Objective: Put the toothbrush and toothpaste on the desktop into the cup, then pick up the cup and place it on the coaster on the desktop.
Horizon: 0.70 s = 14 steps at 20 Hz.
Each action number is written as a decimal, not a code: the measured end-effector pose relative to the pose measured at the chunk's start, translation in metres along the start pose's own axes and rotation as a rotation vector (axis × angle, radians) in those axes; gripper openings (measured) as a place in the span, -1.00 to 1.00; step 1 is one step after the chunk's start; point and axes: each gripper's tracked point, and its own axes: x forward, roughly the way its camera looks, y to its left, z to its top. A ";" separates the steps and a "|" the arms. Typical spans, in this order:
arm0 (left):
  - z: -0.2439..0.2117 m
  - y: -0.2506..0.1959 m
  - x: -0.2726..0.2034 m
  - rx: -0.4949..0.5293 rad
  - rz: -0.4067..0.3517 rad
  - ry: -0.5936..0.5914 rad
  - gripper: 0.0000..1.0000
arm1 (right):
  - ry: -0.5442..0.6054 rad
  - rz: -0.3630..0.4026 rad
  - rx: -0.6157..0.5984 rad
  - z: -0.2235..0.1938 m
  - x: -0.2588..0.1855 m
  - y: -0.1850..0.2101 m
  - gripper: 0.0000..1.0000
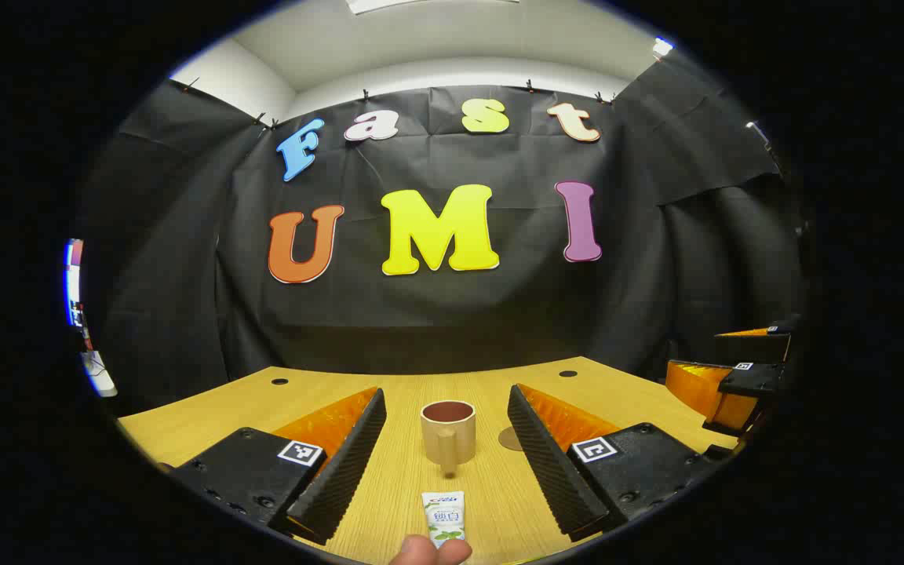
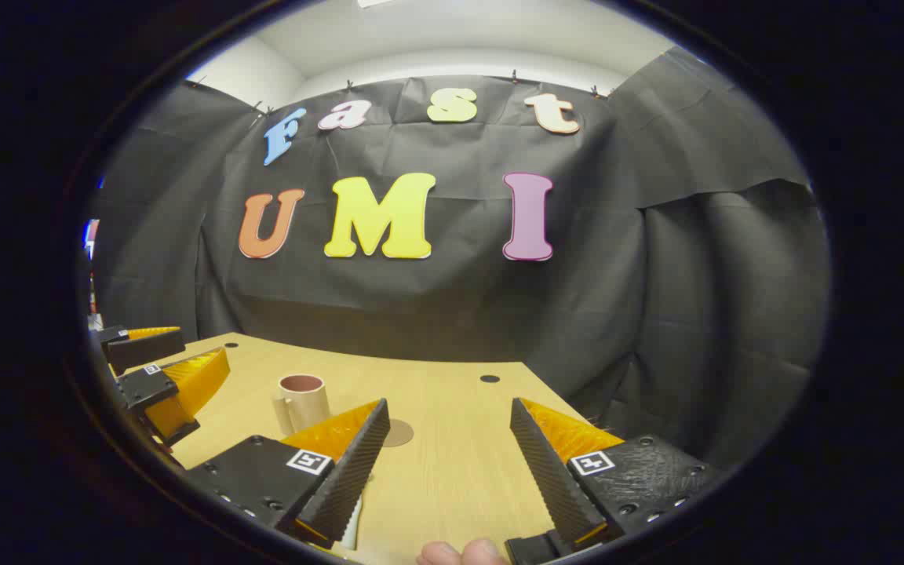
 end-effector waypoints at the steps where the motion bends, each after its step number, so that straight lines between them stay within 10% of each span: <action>1: 0.000 0.000 0.001 0.000 0.000 0.000 0.98 | 0.003 0.001 0.002 -0.001 0.000 0.000 0.88; 14: -0.011 0.002 0.001 -0.010 0.000 0.034 0.97 | 0.000 -0.001 0.005 -0.003 0.000 0.001 0.89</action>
